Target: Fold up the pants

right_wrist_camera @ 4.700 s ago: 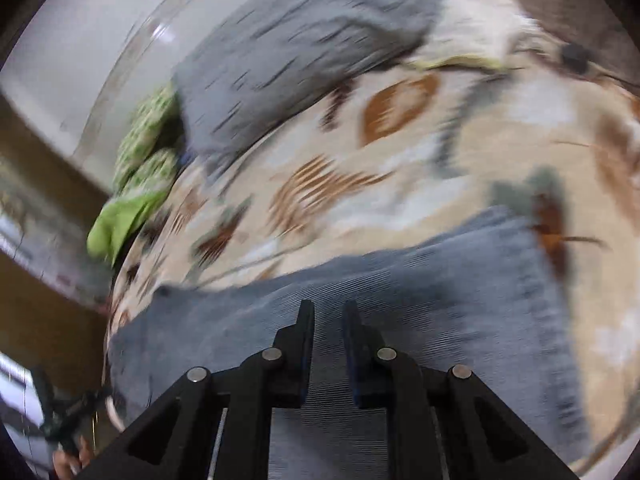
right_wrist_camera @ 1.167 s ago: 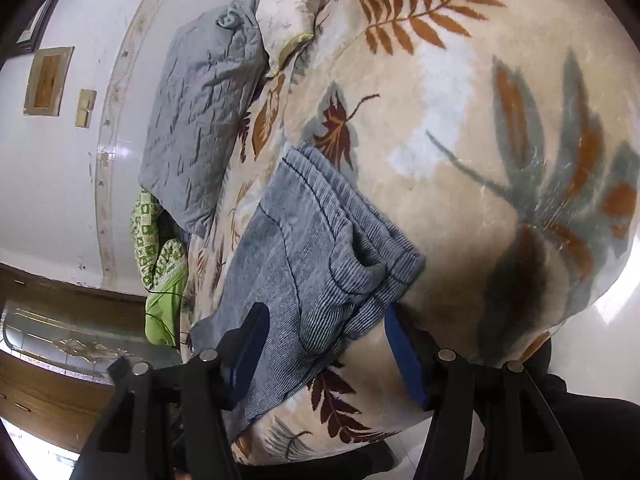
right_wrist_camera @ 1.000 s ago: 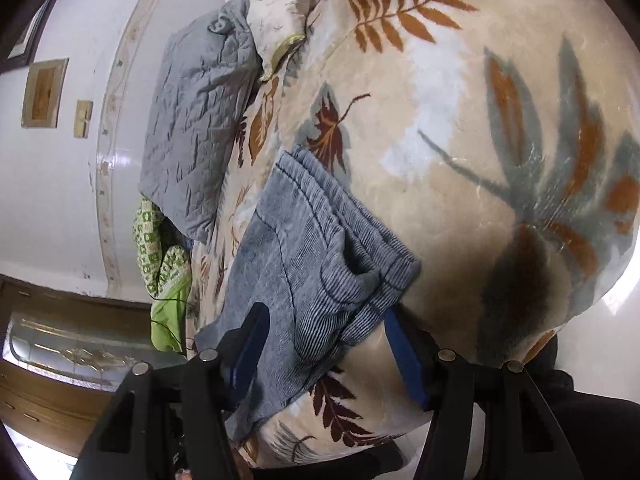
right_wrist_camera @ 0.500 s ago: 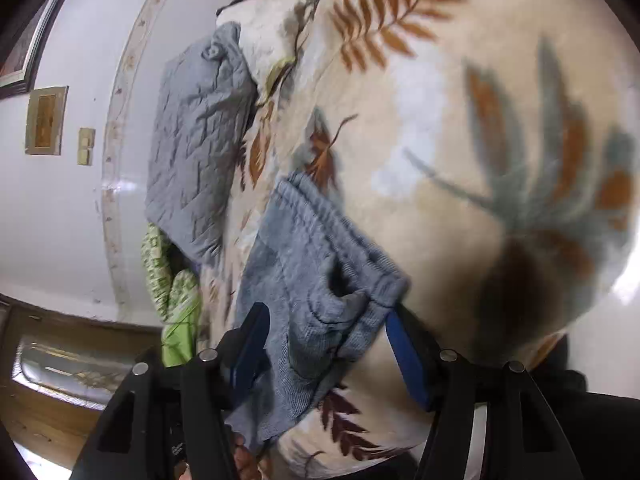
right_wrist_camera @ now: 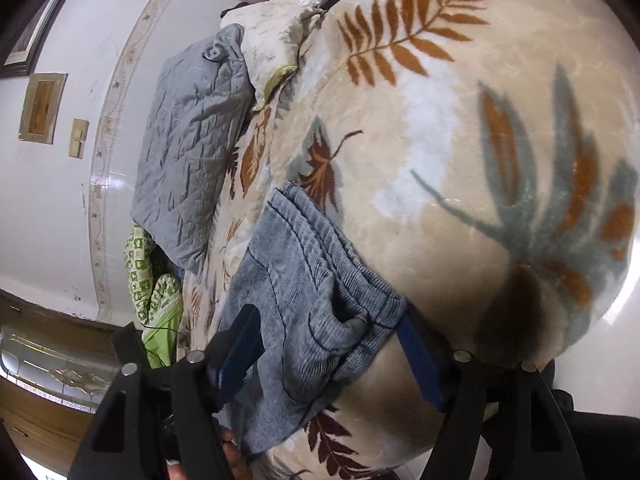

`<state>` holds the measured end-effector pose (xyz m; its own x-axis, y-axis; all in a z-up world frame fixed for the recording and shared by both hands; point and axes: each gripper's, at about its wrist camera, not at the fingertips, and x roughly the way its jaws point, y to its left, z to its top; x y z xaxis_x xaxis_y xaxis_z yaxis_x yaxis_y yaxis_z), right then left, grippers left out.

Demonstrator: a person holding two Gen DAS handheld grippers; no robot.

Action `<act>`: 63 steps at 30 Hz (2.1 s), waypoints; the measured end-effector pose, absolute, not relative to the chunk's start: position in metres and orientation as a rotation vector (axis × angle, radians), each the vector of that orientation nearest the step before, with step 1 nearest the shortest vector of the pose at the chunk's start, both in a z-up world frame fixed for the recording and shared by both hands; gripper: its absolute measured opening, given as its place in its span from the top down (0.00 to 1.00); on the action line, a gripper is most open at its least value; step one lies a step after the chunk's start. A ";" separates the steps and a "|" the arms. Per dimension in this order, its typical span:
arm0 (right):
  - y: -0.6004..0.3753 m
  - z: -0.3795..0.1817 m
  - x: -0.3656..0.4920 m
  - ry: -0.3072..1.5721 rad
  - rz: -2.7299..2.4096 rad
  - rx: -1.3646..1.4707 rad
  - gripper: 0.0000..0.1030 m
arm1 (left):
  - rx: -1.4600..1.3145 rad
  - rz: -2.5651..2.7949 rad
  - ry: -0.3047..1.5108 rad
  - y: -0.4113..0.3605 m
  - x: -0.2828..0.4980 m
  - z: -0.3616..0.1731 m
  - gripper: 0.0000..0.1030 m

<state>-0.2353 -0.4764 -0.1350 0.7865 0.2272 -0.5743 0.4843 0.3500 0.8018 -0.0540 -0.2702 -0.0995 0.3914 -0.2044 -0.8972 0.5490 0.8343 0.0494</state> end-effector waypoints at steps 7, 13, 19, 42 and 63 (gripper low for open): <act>-0.464 -0.132 -0.219 0.700 -0.123 1.191 0.73 | 0.263 -0.471 1.056 -0.223 -0.052 -0.080 0.03; -0.452 -0.118 -0.213 0.671 -0.146 1.107 0.77 | 0.266 -0.398 1.056 -0.170 -0.060 -0.078 0.03; -0.426 -0.087 -0.205 0.641 -0.139 0.955 0.78 | 0.200 -0.334 1.143 -0.135 -0.053 -0.090 0.03; -0.189 -0.062 -0.118 0.994 0.384 0.419 0.73 | -0.160 -0.193 1.088 0.034 -0.048 -0.041 0.03; -0.279 -0.076 -0.126 0.925 0.295 0.774 0.31 | -0.123 -0.335 1.130 -0.006 -0.053 -0.062 0.03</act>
<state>-0.1264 -0.2790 -0.0757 0.5859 0.5394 -0.6048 0.0897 0.6986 0.7099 -0.0525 -0.0061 -0.0615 0.3835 -0.3235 -0.8650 0.1998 0.9435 -0.2643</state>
